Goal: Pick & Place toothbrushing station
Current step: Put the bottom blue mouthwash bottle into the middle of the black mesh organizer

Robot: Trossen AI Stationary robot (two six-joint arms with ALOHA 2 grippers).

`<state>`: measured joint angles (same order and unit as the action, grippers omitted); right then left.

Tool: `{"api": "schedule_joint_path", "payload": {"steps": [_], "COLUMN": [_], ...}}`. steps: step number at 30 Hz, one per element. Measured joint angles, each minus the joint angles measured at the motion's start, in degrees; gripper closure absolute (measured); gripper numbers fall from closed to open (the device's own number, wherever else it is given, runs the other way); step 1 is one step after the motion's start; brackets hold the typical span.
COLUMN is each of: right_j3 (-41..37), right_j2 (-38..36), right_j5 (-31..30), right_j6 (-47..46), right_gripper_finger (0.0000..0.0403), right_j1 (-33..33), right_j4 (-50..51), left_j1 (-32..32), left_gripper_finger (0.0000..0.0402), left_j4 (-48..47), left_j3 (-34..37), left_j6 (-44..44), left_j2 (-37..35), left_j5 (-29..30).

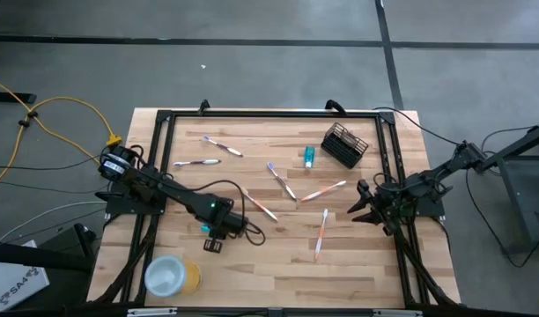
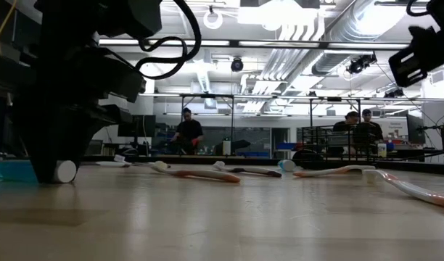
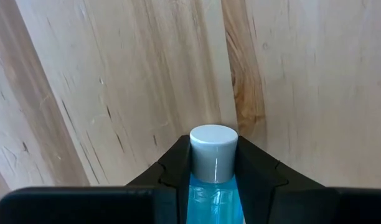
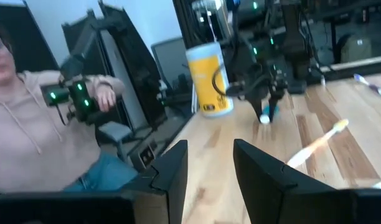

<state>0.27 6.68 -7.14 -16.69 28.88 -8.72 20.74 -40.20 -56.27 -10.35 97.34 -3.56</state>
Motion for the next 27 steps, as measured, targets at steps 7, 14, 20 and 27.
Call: {"api": "schedule_joint_path", "payload": {"steps": [7, 14, 20, 27], "right_j3": [0.0, 0.0, 0.0, 0.0], "right_j2": [0.0, 0.0, 0.0, 0.0], "right_j5": [-0.4, -0.2, -0.2, -0.2], "right_j6": [0.0, 0.0, 0.0, -1.6], "right_gripper_finger": [0.0282, 0.0282, 0.0282, 0.0282], "right_j1": [0.0, 0.0, 0.0, 0.0], "right_j4": [-2.9, -2.6, -2.3, -2.0], "left_j1": [-0.1, -0.2, -0.4, -0.5], "left_gripper_finger": [0.0315, 0.0315, 0.0315, 0.0315], "left_j4": [-3.5, -5.0, -8.4, -9.9], "left_j3": [-1.4, -3.1, -7.1, -16.4], "left_j6": [0.3, 1.1, 3.7, 10.6], "left_j2": [0.1, 0.1, 0.1, 0.0], "left_j5": [-0.5, 0.1, 0.9, 5.8]}}
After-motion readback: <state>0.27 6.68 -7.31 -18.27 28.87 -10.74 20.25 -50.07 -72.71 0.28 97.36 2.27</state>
